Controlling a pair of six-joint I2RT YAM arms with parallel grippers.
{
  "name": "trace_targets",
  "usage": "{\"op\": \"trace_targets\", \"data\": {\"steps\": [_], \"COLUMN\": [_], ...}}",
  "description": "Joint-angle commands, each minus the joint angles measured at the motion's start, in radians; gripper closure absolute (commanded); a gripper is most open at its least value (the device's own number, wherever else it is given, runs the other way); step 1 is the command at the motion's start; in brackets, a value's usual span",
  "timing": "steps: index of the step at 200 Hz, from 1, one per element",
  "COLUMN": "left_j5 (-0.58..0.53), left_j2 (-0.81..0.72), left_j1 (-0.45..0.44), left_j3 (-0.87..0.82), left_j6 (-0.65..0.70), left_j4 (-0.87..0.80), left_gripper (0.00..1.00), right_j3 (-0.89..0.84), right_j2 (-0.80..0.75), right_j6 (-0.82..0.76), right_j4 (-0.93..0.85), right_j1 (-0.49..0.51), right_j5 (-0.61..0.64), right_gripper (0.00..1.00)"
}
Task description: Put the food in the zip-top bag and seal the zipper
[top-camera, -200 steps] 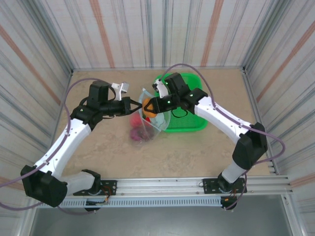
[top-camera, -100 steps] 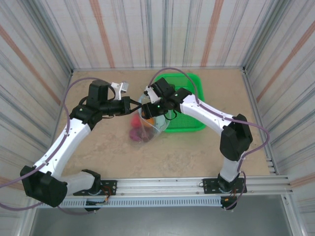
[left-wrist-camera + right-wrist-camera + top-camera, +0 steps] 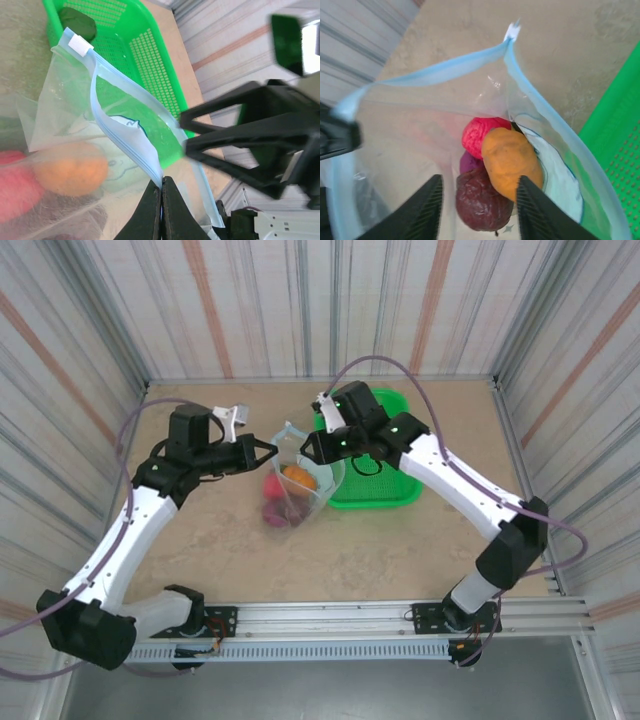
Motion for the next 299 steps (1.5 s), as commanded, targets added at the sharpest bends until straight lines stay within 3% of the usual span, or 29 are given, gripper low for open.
{"op": "trace_targets", "data": {"steps": [1, 53, 107, 150, 197, 299], "left_j5": [-0.067, -0.25, -0.316, -0.302, -0.287, -0.265], "left_j2": [-0.065, -0.165, -0.161, -0.138, -0.107, -0.078], "left_j1": [0.01, 0.011, -0.005, -0.008, -0.019, -0.033], "left_j3": [-0.017, -0.035, -0.075, -0.088, -0.091, -0.101], "left_j6": [-0.004, 0.026, 0.092, 0.104, 0.105, 0.106], "left_j4": [-0.008, -0.058, -0.037, -0.017, -0.008, 0.004], "left_gripper": [1.0, 1.0, 1.0, 1.0, 1.0, 1.0], "right_j3": [0.003, -0.06, 0.114, 0.348, 0.553, 0.711], "right_j2": [-0.052, -0.006, 0.281, 0.541, 0.757, 0.947], "right_j6": [0.006, 0.059, -0.004, -0.07, -0.106, -0.075], "right_j4": [-0.01, 0.028, 0.02, 0.012, 0.021, 0.05], "right_j1": [-0.043, -0.241, -0.342, -0.366, -0.387, -0.38], "right_j5": [0.001, 0.01, 0.039, 0.067, 0.046, -0.107], "right_gripper": [0.63, 0.64, 0.51, 0.4, 0.39, 0.32]}}
